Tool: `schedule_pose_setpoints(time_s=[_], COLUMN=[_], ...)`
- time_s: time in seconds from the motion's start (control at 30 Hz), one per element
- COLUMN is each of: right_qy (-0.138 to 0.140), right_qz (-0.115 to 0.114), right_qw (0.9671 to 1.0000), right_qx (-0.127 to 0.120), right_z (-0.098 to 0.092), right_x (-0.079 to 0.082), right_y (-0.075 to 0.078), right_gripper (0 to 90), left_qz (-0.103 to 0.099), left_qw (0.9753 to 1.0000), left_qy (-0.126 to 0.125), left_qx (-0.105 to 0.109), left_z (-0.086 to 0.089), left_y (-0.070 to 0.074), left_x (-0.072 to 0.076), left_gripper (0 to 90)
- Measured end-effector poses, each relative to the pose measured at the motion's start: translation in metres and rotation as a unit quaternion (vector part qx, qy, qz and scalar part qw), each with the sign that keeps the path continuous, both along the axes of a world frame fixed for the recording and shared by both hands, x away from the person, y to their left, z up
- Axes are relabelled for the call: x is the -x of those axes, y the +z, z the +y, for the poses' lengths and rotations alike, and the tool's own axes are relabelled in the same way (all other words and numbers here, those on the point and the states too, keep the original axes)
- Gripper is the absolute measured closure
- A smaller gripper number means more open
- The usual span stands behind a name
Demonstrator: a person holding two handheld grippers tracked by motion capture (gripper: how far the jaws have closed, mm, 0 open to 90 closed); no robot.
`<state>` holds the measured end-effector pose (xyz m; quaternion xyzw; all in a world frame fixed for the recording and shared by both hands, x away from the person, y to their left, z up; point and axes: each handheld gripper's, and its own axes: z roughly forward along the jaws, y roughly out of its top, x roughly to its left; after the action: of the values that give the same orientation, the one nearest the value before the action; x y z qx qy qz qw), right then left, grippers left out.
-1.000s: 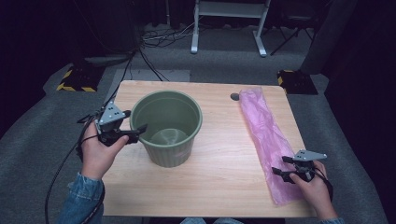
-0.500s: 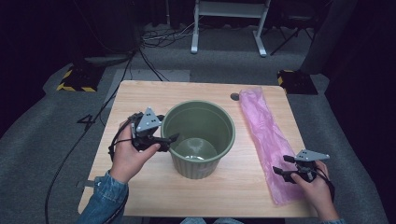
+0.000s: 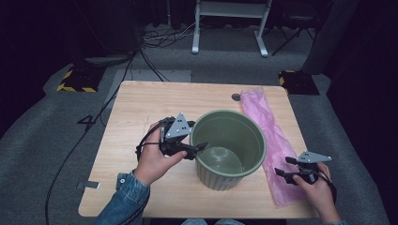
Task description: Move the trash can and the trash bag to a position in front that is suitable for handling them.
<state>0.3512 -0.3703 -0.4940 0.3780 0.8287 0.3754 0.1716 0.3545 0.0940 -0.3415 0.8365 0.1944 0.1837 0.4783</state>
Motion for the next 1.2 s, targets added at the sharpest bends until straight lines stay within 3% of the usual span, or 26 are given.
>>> schedule_pose_setpoints(time_s=[0.1, 0.37, 0.47, 0.67, 0.77, 0.87, 0.97, 1.1, 1.2], right_qy=[-0.003, 0.002, 0.017, 0.04, 0.051, 0.049, 0.042, 0.043, 0.058], right_qz=[-0.008, -0.013, -0.025, -0.038, -0.041, -0.042, -0.04, -0.03, -0.025], right_qw=[1.0, 0.9998, 0.9995, 0.9985, 0.9978, 0.9978, 0.9983, 0.9985, 0.9978], right_qx=[-0.001, -0.015, -0.011, -0.011, -0.01, -0.014, -0.003, -0.017, -0.019], right_z=[-0.001, 0.007, 0.021, 0.051, 0.065, 0.074, 0.08, 0.088, 0.095], right_x=[0.0, -0.002, -0.006, -0.023, -0.029, -0.035, -0.042, -0.049, -0.046], right_y=[0.002, 0.007, 0.013, 0.019, 0.021, 0.022, 0.02, 0.015, 0.013], right_gripper=[27.0, 26.7, 28.7, 34.1, 35.2, 34.9, 33.9, 33.3, 32.0], left_qz=[-0.006, -0.039, -0.039, -0.042, -0.028, 0.005, 0.043, 0.072, 0.084], left_qw=[0.9998, 0.9982, 0.997, 0.995, 0.9943, 0.9943, 0.9911, 0.9915, 0.9925], left_qy=[-0.005, 0.027, 0.053, 0.084, 0.101, 0.106, 0.125, 0.108, 0.088], left_qx=[0.02, 0.036, 0.041, 0.032, 0.021, 0.009, -0.008, -0.01, -0.01], left_z=[0.002, 0.026, 0.041, 0.068, 0.077, 0.075, 0.063, 0.043, 0.029], left_y=[0.005, 0.018, 0.017, 0.011, -0.004, -0.033, -0.064, -0.097, -0.11], left_x=[0.004, 0.019, 0.022, 0.024, 0.017, 0.003, -0.008, -0.017, -0.015], left_gripper=[25.4, 25.4, 26.8, 27.4, 27.0, 27.0, 27.6, 28.3, 28.4])
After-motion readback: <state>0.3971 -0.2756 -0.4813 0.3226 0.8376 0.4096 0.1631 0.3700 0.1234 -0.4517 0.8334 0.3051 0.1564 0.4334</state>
